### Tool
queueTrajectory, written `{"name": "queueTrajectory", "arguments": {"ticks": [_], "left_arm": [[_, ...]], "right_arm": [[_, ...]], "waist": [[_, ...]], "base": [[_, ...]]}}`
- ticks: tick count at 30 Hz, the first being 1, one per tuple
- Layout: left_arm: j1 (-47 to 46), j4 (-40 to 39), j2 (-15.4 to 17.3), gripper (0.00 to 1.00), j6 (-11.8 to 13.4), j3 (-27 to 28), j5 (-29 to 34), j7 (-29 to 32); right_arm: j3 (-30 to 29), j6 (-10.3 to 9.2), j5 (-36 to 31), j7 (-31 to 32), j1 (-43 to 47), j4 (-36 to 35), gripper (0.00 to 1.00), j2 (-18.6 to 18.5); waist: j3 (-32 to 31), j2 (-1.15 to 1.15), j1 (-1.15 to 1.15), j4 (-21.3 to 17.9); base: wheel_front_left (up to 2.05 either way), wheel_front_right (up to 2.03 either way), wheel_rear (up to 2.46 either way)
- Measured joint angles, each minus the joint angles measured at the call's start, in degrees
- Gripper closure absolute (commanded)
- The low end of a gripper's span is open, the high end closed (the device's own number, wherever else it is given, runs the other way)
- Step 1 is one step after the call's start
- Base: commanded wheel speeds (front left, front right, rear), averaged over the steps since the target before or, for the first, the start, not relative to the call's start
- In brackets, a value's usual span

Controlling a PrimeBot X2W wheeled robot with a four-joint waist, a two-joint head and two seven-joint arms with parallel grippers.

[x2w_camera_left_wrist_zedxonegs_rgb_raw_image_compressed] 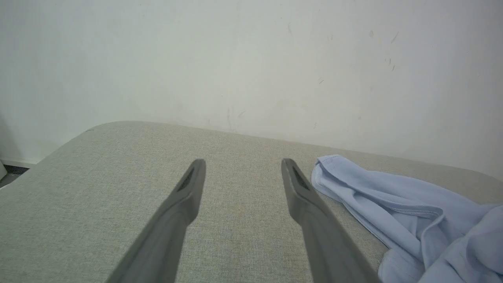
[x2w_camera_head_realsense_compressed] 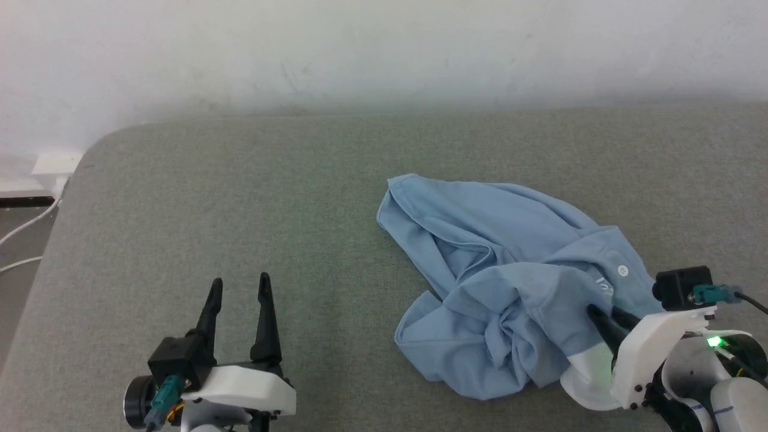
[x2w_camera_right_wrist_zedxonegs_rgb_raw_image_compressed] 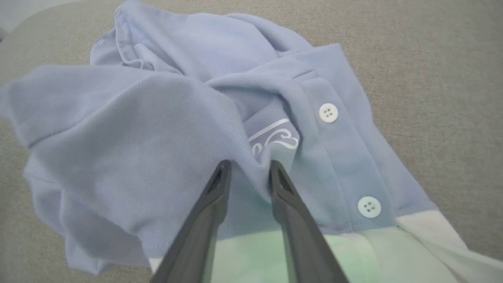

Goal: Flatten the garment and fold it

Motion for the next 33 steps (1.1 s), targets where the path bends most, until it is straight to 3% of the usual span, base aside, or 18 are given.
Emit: {"name": "queueTrajectory", "arguments": {"ticks": [10, 17, 21, 22, 23, 24, 33], "left_arm": [[0.0, 0.31, -0.4, 0.0, -0.49, 0.23, 0.02, 0.0], [0.08, 0.66, -0.78, 0.0, -0.86, 0.67, 0.52, 0.0], [0.22, 0.97, -0.81, 0.0, -0.9, 0.8, 0.63, 0.0], [0.25, 1.13, -0.81, 0.0, -0.92, 0.81, 0.74, 0.0], [0.25, 1.37, -0.8, 0.0, -0.97, 0.82, 0.93, 0.0], [0.25, 1.54, -0.8, 0.0, -0.99, 0.85, 1.02, 0.0], [0.47, 2.91, -0.8, 0.0, -1.4, 1.23, 1.02, 0.0]], "right_arm": [[1.82, 0.0, 1.44, -2.48, 3.73, -1.48, 1.0, -0.53], [-5.63, 0.0, -1.01, -0.31, 16.9, -7.16, 1.0, 3.39], [-9.02, 0.0, -3.61, -0.56, 20.18, -7.49, 1.0, 5.86], [-9.33, 0.03, -4.66, -1.18, 20.51, -7.24, 0.79, 6.14], [-10.04, 0.03, -4.98, -2.34, 20.56, -6.99, 0.48, 6.55], [-10.46, 0.01, -5.0, -3.35, 20.55, -6.64, 0.0, 6.82], [-12.96, 0.0, -4.88, -15.85, 19.4, -6.13, 0.0, 8.18]], "waist": [[0.36, 0.0, 0.0, 0.46], [-0.56, 0.0, 0.0, 0.38], [-0.86, 0.0, 0.0, -0.06], [-0.92, 0.0, 0.0, -0.11], [-0.98, 0.0, 0.0, -0.15], [-1.03, 0.0, -0.01, -0.2], [-2.2, 0.0, -0.01, -0.42]], "base": [[0.0, 0.0, 0.0], [0.0, 0.0, 0.0], [0.0, 0.0, 0.0], [0.0, 0.0, 0.0], [0.0, 0.0, 0.0], [0.0, 0.0, 0.0], [0.0, 0.0, 0.0]]}}
